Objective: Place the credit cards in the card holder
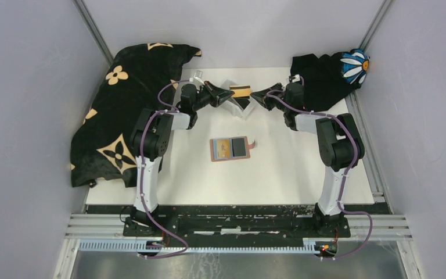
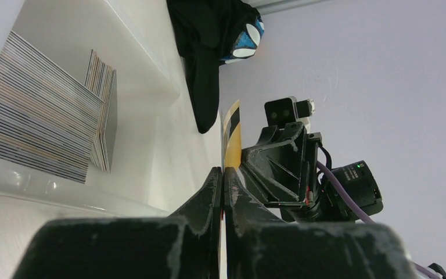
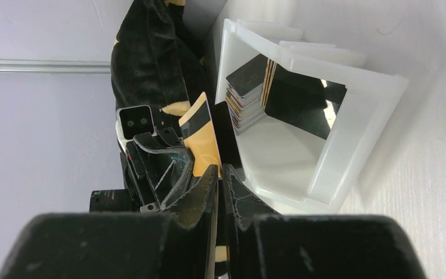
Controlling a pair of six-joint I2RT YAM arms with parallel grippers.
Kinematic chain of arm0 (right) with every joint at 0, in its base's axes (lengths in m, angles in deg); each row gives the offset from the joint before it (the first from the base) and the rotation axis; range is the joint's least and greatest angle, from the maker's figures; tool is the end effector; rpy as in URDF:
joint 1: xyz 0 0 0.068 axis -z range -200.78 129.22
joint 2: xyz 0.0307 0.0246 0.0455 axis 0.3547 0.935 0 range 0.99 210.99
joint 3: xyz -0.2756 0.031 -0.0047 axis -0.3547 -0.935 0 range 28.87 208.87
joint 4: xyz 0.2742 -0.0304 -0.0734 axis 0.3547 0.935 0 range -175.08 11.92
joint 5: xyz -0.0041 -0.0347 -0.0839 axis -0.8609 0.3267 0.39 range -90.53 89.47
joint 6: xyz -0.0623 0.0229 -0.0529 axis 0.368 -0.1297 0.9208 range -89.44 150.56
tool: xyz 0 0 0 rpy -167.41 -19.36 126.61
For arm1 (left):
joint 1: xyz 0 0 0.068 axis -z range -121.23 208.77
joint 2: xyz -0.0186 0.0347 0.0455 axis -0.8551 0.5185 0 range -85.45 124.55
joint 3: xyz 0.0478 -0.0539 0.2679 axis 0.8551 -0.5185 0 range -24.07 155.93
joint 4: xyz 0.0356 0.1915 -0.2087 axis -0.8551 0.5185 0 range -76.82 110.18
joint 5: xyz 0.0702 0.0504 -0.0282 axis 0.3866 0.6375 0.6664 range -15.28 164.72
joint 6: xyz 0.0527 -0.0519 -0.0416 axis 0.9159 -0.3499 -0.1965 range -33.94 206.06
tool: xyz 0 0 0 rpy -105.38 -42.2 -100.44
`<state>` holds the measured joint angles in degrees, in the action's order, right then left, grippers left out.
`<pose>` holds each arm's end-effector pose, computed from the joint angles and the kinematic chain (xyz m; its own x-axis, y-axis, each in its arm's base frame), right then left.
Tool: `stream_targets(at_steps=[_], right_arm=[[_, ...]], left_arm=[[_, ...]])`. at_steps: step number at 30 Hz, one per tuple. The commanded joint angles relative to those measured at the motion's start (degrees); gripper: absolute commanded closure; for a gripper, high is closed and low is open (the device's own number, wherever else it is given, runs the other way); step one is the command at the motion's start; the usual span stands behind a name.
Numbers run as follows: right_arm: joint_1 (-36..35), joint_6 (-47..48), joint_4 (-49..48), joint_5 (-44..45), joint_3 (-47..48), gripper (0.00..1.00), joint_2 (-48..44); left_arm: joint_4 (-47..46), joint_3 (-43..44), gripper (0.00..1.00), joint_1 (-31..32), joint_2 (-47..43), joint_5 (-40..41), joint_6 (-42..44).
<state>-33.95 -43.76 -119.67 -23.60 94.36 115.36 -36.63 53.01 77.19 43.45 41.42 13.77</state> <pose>0.4725 0.1407 0.1589 -0.6228 0.7640 -0.1687 0.0747 0.2728 0.9592 0.4988 -0.2093 0.1423 -0.7576 -0.5869 -0.2856 0.2069 0.1991 -0.9579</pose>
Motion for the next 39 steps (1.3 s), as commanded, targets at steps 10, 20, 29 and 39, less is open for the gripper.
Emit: stream_targets(at_steps=[10,20,29,39], right_arm=[[-0.49,-0.02,-5.13,-2.57,4.89,0.99,1.10],[0.03,3.98,-1.08,-0.80,6.52,0.99,0.90],[0.51,4.45,-0.80,-0.75,7.64,0.99,2.29],[0.53,3.23,-2.31,-1.35,8.50,0.99,4.13]], left_arm=[[-1.42,2.10,0.84,0.66,1.39,-2.68,3.21],[-0.31,5.30,0.70,0.54,3.46,-0.25,3.03],[3.36,7.20,0.64,-0.05,3.34,1.48,5.75],[4.45,6.68,0.57,-0.11,3.34,1.21,6.88]])
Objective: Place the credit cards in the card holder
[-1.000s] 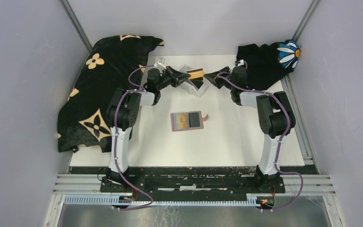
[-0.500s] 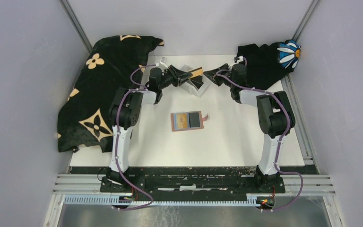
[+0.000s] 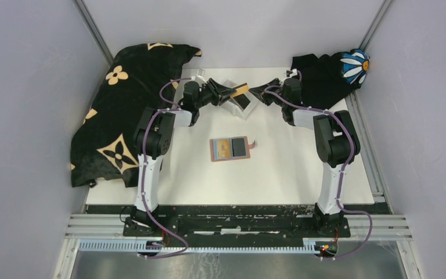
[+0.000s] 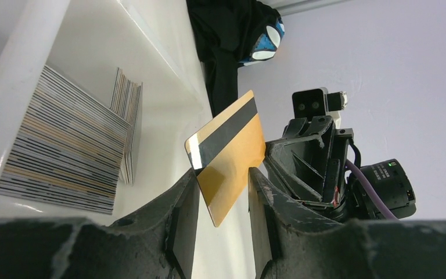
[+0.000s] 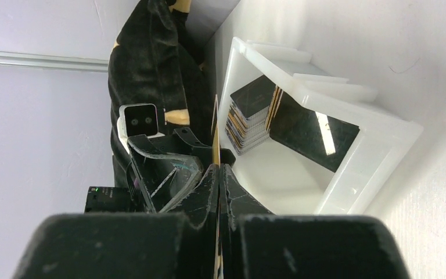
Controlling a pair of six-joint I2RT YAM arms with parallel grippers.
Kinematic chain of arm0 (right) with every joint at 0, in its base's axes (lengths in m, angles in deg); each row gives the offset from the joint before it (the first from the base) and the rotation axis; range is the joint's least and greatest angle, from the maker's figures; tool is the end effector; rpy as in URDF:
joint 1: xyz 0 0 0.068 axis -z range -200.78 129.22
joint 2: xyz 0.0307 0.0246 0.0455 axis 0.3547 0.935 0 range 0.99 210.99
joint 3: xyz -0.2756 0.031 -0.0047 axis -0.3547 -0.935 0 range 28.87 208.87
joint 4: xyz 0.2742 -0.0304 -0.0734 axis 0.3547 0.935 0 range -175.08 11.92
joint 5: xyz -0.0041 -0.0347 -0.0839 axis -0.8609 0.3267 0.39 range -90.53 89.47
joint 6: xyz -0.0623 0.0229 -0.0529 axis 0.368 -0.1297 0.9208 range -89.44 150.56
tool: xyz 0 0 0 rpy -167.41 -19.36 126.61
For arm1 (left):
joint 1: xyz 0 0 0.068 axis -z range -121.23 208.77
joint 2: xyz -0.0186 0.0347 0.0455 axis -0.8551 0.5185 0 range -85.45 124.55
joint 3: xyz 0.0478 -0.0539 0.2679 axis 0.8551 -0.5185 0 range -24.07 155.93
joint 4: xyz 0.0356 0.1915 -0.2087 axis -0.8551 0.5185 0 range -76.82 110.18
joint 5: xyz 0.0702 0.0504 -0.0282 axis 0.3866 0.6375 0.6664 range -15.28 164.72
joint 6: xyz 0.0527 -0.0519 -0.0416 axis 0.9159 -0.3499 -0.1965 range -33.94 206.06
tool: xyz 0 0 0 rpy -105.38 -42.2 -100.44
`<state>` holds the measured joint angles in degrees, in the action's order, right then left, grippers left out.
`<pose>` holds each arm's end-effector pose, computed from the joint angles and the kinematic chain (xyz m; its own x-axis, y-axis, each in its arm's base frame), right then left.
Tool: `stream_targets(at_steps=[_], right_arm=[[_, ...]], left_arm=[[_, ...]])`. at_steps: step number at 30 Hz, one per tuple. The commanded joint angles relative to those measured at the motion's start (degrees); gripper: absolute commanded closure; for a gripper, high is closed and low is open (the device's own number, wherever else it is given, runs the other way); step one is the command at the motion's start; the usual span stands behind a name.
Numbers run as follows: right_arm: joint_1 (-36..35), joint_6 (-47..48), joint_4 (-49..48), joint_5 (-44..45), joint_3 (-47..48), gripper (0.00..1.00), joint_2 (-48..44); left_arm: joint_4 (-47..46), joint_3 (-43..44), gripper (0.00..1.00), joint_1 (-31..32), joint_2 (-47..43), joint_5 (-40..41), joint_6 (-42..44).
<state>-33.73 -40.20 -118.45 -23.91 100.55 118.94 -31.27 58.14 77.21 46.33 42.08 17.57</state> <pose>0.4953 0.1444 0.1652 -0.6219 0.7463 -0.2375 0.0133 0.3133 0.9496 0.5151 -0.2142 0.1347 -0.7530 -0.5748 -0.3204 0.2057 0.2569 -0.9443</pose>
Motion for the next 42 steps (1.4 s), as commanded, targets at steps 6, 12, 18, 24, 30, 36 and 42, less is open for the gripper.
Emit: stream_targets(at_steps=[6,12,18,24,30,36,42], right_arm=[[0.27,-0.44,-3.80,-1.50,2.03,0.99,0.53],[0.32,-0.44,-4.01,-1.67,1.07,0.99,0.13],[0.28,-0.49,-4.07,-1.84,0.14,0.99,0.02],[0.32,2.88,-0.26,-2.12,-0.22,0.82,-1.51],[-0.07,8.54,5.25,-0.84,-2.69,0.68,-6.08],[-1.08,13.44,8.25,-1.70,-8.02,0.57,-13.68],[-1.57,22.81,13.41,-2.81,-13.77,0.55,-23.91]], left_arm=[[-2.29,0.28,0.62,-0.15,-0.25,1.27,2.57],[-6.09,-1.97,0.77,-0.16,-1.20,2.23,1.21],[-10.52,-4.46,0.90,-0.13,-2.36,2.21,-0.19],[-13.28,-10.12,0.97,-0.20,-8.02,5.28,1.58],[-12.91,-19.70,0.97,0.09,-17.06,11.21,6.31],[-10.14,-28.06,0.97,1.06,-26.15,11.00,11.13],[-7.12,-34.97,0.97,2.52,-32.28,4.12,14.24]])
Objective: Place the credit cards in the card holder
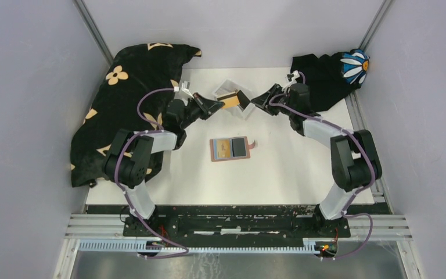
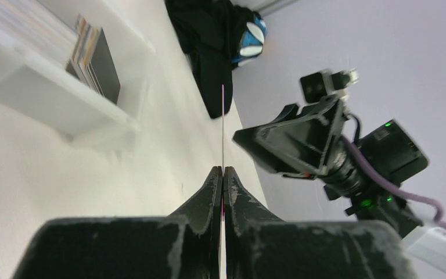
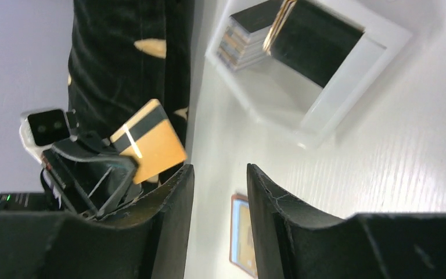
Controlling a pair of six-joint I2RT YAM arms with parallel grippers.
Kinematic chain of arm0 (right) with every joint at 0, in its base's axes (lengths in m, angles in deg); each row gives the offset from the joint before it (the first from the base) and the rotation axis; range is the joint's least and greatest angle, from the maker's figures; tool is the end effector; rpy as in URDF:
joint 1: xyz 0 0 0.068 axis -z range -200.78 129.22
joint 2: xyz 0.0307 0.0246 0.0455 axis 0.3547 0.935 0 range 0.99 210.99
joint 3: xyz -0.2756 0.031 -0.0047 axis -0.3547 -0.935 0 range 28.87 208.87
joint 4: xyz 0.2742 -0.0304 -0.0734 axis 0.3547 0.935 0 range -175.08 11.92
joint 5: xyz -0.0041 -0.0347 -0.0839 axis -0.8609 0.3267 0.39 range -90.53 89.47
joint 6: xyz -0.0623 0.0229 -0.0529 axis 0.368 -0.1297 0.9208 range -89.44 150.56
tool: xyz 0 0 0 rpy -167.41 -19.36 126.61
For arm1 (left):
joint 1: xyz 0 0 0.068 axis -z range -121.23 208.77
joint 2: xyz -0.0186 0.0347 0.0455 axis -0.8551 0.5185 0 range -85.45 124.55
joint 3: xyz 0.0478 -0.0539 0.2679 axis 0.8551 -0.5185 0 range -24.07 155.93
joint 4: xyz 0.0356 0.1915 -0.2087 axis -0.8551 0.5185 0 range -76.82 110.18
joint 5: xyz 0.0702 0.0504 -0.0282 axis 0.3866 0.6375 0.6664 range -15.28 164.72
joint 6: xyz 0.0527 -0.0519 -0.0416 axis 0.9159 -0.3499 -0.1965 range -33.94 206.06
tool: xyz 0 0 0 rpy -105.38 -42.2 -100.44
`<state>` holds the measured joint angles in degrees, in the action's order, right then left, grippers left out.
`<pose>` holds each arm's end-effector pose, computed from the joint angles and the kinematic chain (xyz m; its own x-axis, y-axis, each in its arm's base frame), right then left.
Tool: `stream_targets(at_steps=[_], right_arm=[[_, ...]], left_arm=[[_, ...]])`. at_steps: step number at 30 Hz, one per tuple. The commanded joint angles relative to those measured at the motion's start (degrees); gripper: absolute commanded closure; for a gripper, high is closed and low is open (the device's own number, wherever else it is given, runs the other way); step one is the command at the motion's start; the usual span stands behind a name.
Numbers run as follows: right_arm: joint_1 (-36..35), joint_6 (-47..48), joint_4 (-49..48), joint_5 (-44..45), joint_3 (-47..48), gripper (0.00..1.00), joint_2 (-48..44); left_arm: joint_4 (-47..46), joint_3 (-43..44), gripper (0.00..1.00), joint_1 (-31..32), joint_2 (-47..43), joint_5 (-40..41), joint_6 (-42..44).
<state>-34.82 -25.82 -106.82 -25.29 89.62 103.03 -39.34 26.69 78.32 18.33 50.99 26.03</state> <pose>0.4312 0.1402 0.1956 -0.6820 0.6089 -0.4050 -0.0637 0.5022 0.8624 0.4017 -0.1745 0.1933 -0.5980 -0.6292 -0.4965 0.3353 0.3662 -0.8680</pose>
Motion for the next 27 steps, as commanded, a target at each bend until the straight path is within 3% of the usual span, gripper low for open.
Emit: stream_targets(at_steps=[1,10,16,27], right_arm=[[-0.46,10.44,3.30,-1.50,-3.51,0.55,-9.75],[-0.46,19.56,12.99,-2.00,-10.60,0.55,-22.60],[-0.50,21.64,15.41,-2.45,-12.75,0.54,-25.84],[-0.51,20.07,13.64,-6.94,-15.35,0.53,-28.25]], left_arm=[[1.37,-4.15,0.97,1.79,-4.85,-6.27,6.10],[-3.10,-6.82,0.97,3.98,-5.25,-20.58,1.20],[-8.62,-6.37,0.97,4.84,-3.69,-29.46,-4.34],[-13.27,-4.63,0.97,7.65,-0.61,-35.96,-8.68]])
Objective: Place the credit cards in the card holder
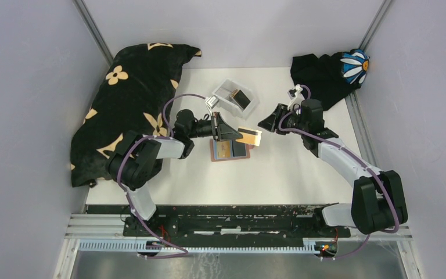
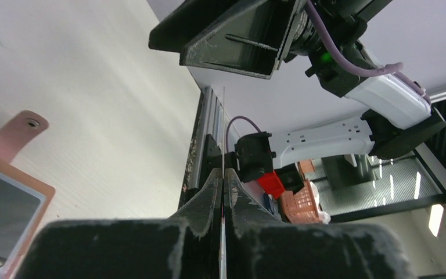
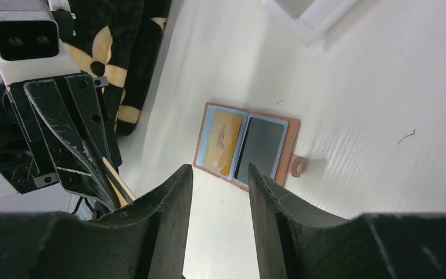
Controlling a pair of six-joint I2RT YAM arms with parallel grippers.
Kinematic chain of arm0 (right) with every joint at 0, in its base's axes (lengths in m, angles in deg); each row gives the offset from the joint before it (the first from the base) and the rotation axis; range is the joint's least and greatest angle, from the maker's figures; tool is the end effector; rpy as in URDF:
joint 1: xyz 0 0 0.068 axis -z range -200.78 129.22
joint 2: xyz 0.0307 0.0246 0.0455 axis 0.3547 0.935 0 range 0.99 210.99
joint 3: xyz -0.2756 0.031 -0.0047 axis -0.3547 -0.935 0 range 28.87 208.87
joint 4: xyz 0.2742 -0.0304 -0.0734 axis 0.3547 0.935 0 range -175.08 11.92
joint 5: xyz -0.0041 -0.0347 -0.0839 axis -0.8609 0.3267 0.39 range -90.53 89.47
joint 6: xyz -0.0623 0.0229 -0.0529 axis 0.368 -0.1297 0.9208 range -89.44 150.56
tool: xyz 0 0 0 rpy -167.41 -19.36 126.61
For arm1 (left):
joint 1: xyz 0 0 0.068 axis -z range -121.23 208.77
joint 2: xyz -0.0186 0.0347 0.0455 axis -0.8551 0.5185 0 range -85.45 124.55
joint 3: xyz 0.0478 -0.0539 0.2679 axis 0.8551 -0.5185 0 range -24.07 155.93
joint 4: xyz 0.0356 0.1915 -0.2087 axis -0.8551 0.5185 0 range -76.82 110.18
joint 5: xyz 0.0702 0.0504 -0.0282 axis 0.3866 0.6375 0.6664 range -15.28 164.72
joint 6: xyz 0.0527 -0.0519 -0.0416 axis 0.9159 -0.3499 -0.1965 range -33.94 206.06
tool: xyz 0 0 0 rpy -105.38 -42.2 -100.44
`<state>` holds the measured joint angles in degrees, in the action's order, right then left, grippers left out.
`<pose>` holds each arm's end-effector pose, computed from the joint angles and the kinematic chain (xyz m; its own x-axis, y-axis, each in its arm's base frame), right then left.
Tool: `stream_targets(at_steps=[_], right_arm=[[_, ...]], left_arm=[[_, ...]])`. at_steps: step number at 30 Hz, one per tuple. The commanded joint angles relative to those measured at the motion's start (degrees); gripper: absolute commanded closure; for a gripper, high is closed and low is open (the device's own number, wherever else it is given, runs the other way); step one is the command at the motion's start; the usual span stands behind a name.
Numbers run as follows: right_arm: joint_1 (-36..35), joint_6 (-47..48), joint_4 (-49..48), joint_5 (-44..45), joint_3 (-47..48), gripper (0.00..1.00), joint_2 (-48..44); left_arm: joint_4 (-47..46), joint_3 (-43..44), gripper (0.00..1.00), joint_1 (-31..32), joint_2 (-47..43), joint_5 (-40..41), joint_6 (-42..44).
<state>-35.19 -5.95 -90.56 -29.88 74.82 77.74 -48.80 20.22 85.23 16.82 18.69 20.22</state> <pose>0.3270 0.1219 0.2288 -0.7173 0.3512 -0.6018 -0.2729 0.6531 0.7064 0.3187 -0.2277 0.1867 -0.8774 -0.1328 -0.4610 0.4619 0.0255 -0.8866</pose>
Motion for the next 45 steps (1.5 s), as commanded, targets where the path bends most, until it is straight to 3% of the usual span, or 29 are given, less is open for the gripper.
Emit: stream_targets(at_steps=[1,7,17,31,34,39,41,45], right_arm=[[-0.10,0.26,-2.58,-2.17,-0.86,0.53,-3.49],[-0.07,-0.22,-2.82,-1.53,-1.04,0.53,-4.57],[-0.12,-4.67,-7.65,-8.10,-1.76,0.53,-3.56],[-1.90,-4.89,-8.69,-10.82,-2.36,0.55,-1.22],[-1.94,-4.87,-8.61,-10.62,-2.35,0.64,-1.27],[-2.02,-4.88,-8.57,-10.09,-2.40,0.98,-1.23],[-2.04,-5.39,-9.40,-10.01,-2.64,0.99,-1.24],[-2.02,-7.79,-12.66,-8.94,-3.96,0.99,-1.62]], left_arm=[[-3.44,1.96,0.97,0.76,0.84,-3.74,-2.60],[-0.42,2.82,0.97,0.98,0.55,-4.65,-0.43],[2.83,7.41,0.97,1.89,4.19,-5.39,0.38],[-5.68,12.53,0.97,1.94,9.72,-8.20,-7.55],[-5.69,13.11,0.97,1.86,9.96,-9.07,-7.72],[-5.26,12.82,0.97,1.37,10.17,-8.72,-7.52],[-5.53,12.03,0.90,0.47,10.21,-7.44,-7.90],[-14.11,8.08,0.64,-2.04,10.46,-1.87,-14.07]])
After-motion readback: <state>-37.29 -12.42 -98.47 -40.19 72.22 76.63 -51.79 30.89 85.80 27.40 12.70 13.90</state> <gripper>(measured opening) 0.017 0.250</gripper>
